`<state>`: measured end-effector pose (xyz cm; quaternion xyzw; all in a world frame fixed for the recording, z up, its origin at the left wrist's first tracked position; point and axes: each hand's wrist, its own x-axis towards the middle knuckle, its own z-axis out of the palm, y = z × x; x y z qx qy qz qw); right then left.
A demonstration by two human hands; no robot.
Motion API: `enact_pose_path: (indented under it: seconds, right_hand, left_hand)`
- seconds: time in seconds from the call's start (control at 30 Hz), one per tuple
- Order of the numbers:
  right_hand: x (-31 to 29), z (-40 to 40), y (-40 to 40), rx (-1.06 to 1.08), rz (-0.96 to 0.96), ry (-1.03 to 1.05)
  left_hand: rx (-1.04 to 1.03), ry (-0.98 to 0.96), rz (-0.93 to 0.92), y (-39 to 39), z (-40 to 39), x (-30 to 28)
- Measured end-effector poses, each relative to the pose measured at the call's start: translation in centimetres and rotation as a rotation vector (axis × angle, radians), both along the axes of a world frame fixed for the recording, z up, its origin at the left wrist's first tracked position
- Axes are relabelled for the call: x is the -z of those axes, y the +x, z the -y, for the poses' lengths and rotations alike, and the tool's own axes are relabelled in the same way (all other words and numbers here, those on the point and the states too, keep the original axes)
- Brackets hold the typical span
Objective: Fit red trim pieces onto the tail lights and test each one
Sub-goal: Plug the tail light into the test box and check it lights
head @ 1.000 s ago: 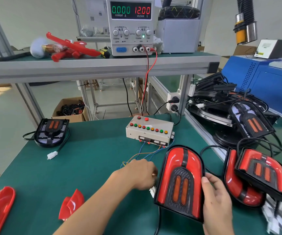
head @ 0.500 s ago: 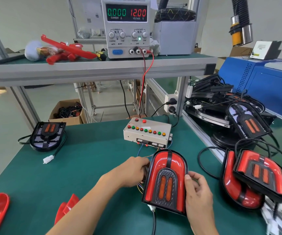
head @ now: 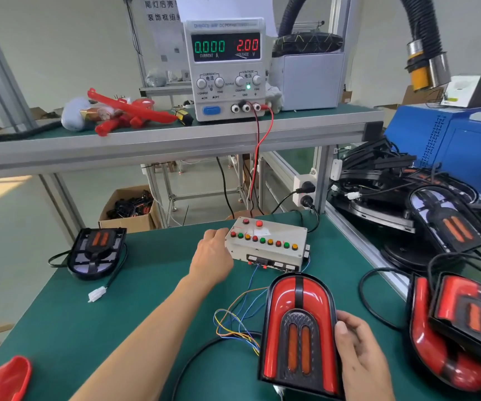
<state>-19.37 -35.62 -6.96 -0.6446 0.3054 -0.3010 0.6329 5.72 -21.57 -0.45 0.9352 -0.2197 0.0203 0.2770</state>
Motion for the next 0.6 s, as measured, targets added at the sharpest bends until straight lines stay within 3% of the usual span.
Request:
enact_pose_path:
  seconds: [0.13, 0.3, 0.6]
  right_hand:
    - [0.0, 0.1, -0.1, -0.032, 0.038, -0.005]
    - [0.2, 0.3, 0.0, 0.000, 0.059, 0.012]
    - [0.2, 0.3, 0.1, 0.001, 0.043, -0.015]
  left_hand:
    - [0.101, 0.122, -0.042, 1.9, 0.0, 1.2]
    - [0.078, 0.012, -0.147, 3.1, 0.6, 2.3]
    - [-0.039, 0.018, 0.030, 2.6, 2.3, 3.4]
